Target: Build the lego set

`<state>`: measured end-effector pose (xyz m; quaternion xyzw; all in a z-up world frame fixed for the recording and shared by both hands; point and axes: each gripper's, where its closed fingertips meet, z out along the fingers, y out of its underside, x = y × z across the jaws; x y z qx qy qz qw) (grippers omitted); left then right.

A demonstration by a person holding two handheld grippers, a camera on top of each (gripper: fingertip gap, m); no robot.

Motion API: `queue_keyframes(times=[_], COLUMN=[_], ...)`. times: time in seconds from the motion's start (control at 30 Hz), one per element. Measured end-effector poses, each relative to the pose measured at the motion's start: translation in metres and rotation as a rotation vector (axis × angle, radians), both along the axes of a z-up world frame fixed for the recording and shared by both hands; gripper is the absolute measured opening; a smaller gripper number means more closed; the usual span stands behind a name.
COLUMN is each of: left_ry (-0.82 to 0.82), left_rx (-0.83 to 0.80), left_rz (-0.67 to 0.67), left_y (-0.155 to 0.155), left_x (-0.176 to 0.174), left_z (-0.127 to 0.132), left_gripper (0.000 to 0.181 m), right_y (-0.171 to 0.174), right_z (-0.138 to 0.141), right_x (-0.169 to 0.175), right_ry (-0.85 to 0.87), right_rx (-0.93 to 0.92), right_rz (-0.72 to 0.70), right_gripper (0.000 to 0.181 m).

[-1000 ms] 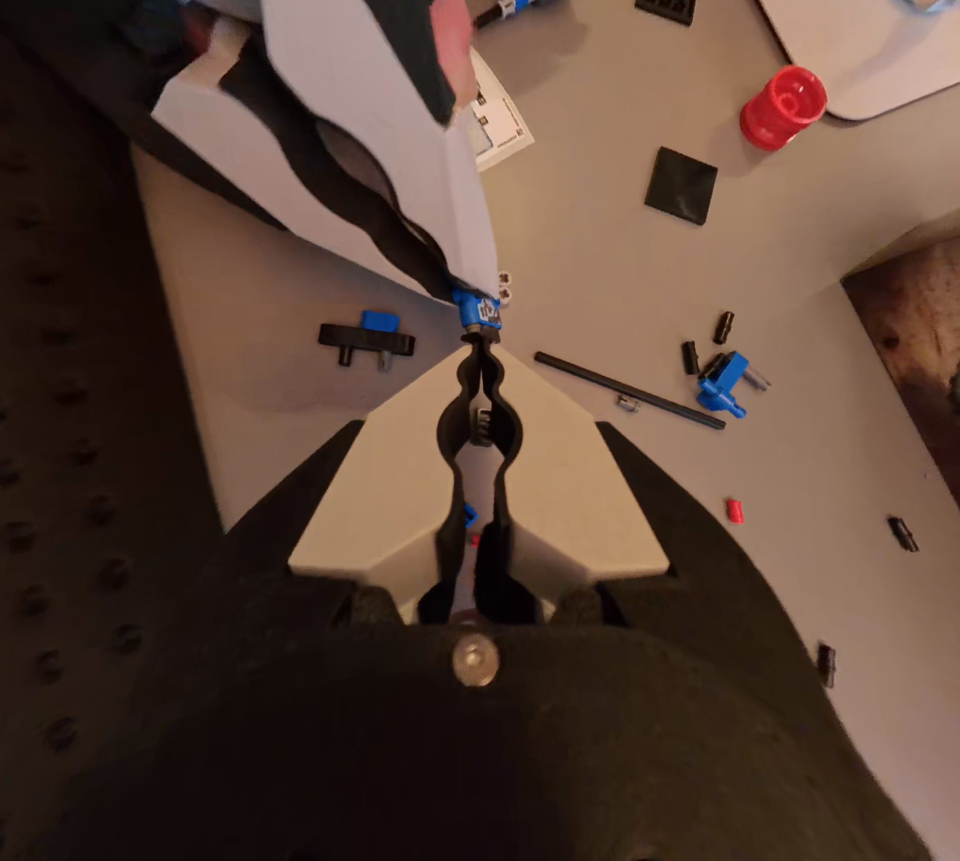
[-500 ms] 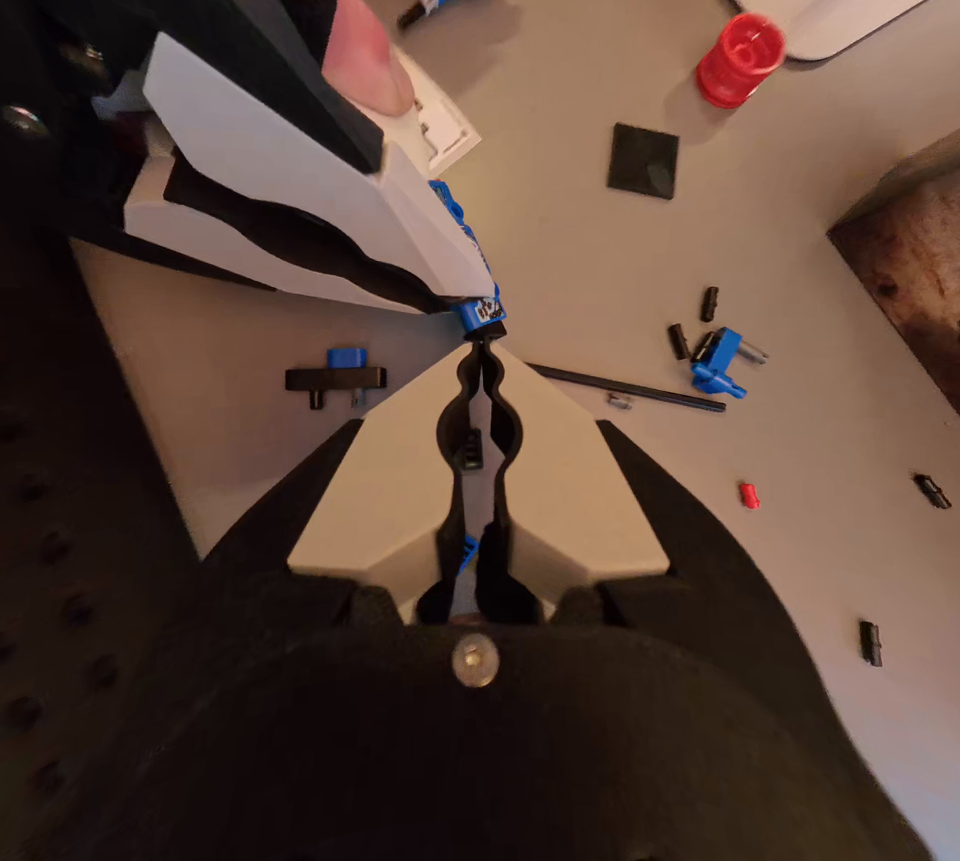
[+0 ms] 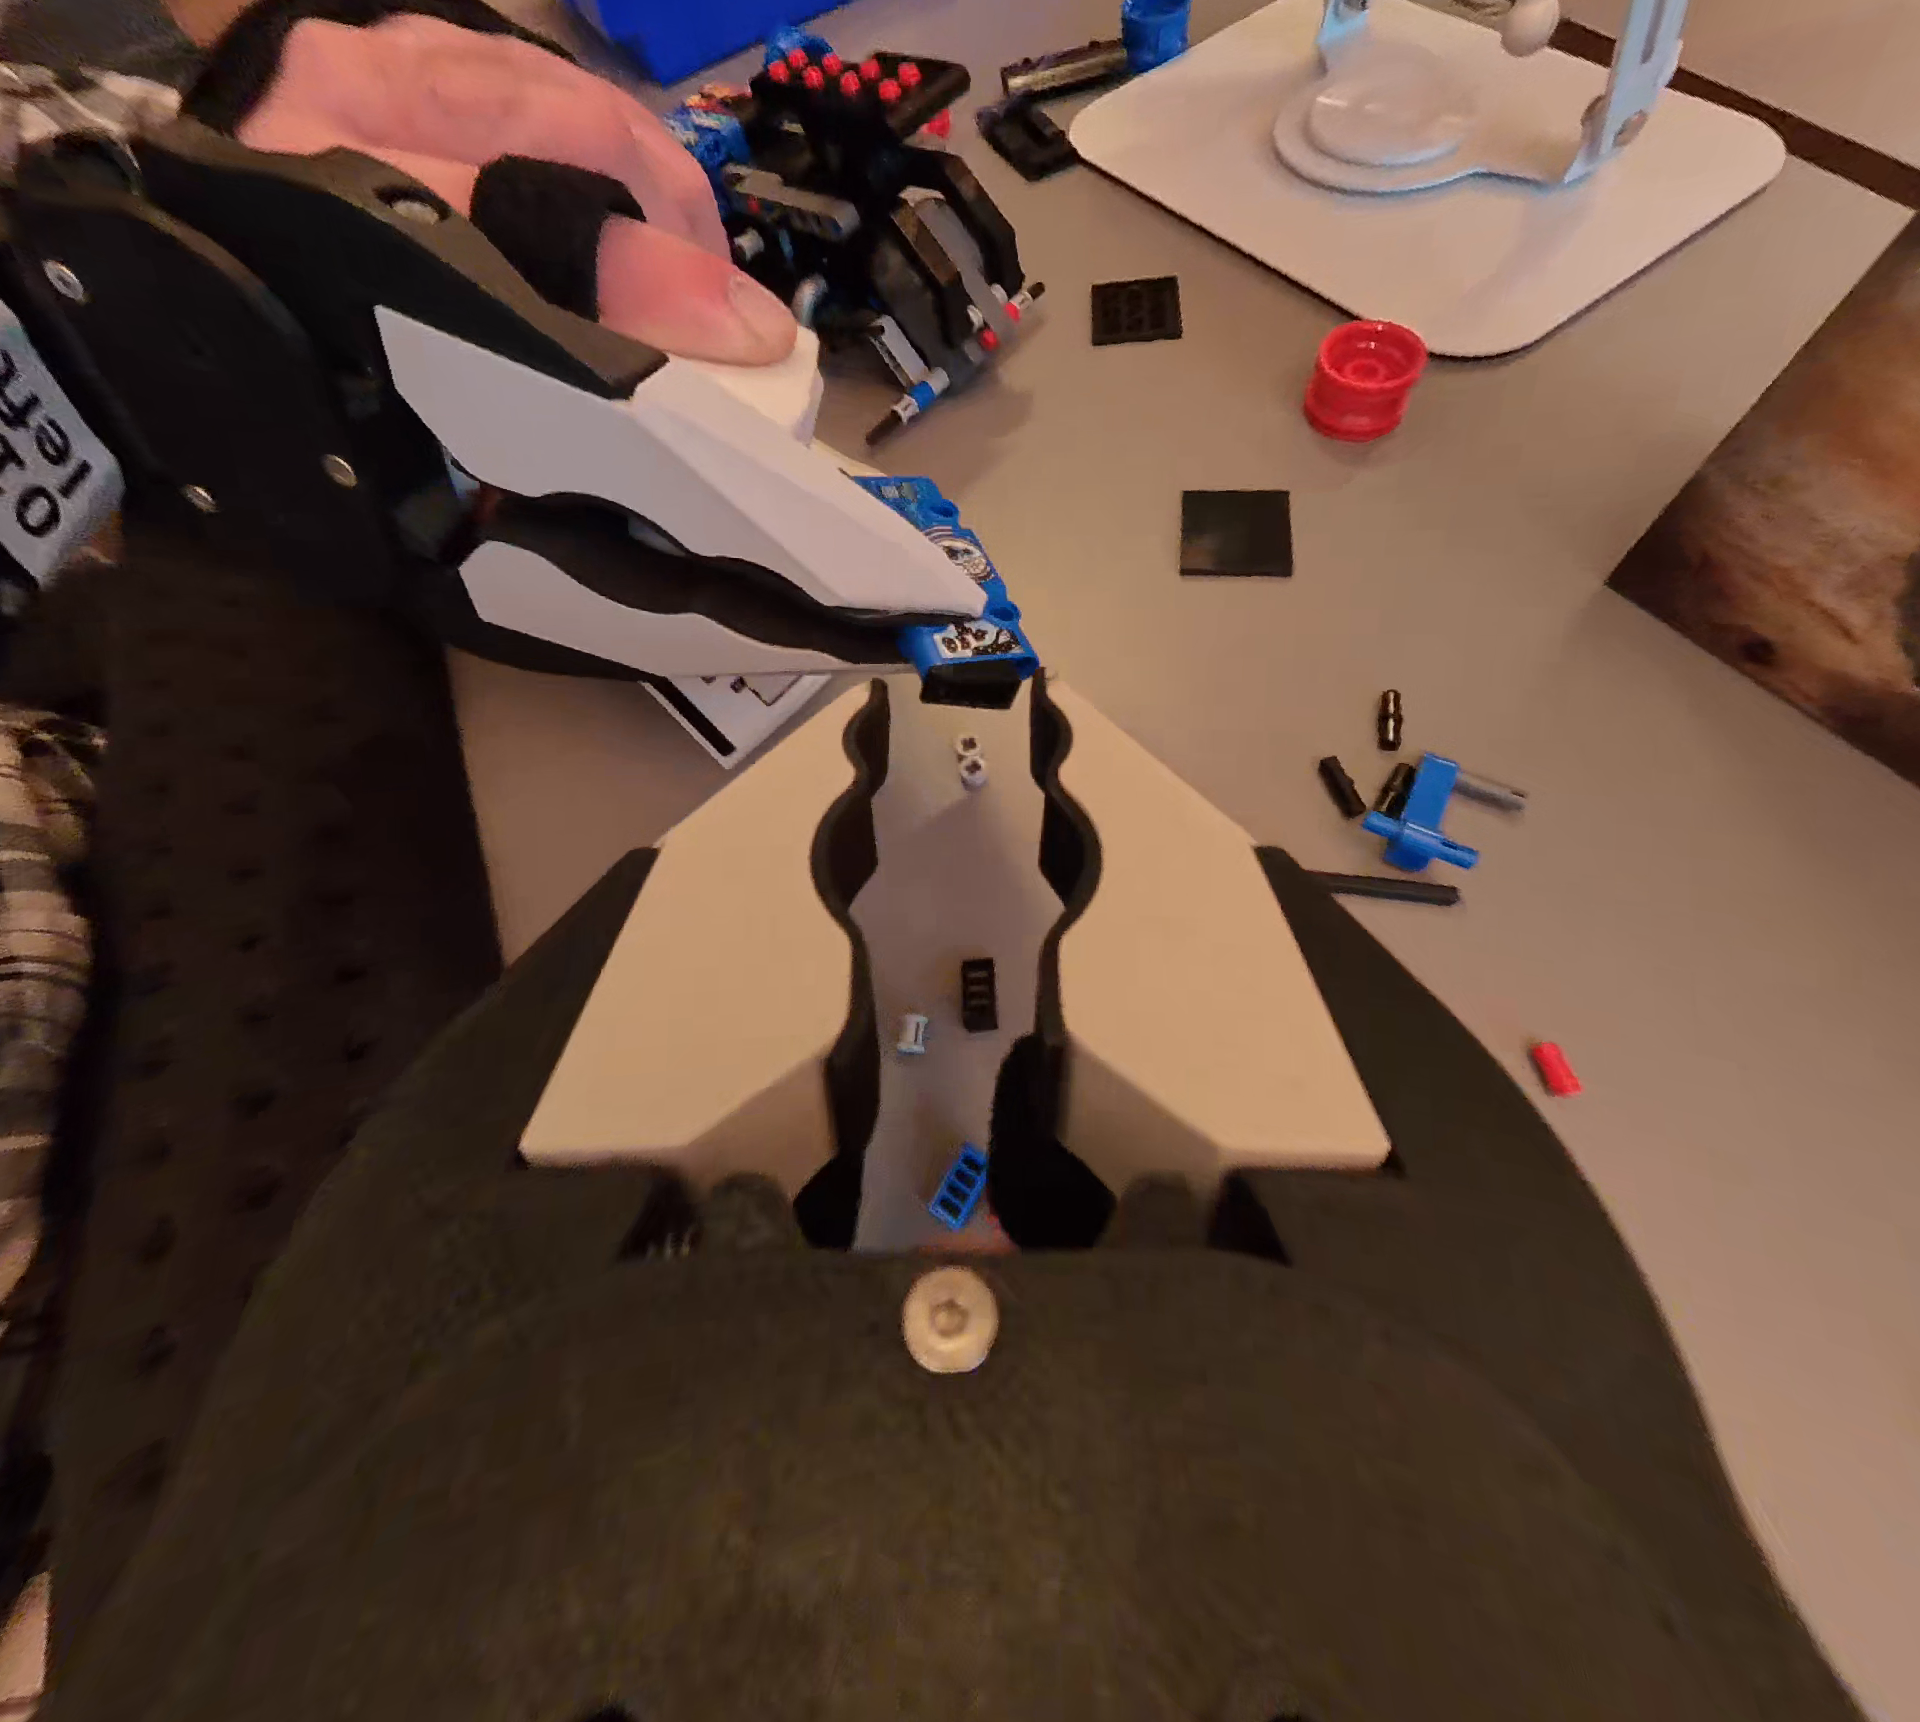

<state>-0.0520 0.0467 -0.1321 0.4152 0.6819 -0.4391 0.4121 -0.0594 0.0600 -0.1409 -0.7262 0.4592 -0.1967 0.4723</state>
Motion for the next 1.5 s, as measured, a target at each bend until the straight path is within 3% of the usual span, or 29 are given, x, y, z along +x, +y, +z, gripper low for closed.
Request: queue_keyframes(times=[0.13, 0.5, 0.97, 1.5], left_ry=[-0.014, 0.008, 0.331, 0.693], left_rx=[-0.042, -0.127, -0.197, -0.191], left_rz=[-0.010, -0.006, 0.006, -0.089], left_y=[0.000, 0.002, 0.011, 0.017], left_x=[0.000, 0.007, 0.024, 0.019], left_z=[0.010, 0.031, 0.046, 0.057], left_gripper=[0.005, 0.006, 0.022, 0.028], right_y=[-0.001, 0.001, -0.017, -0.012], right_z=[0.010, 0.030, 0.049, 0.063], right_x=[0.002, 0.010, 0.012, 0.008], right_ry=[-0.048, -0.155, -0.309, -0.440], right_rx=[0.034, 0.037, 0.022, -0.011], right_rz=[-0.008, -0.029, -0.086, -0.058], right_gripper=[0.015, 0.015, 0.015, 0.015])
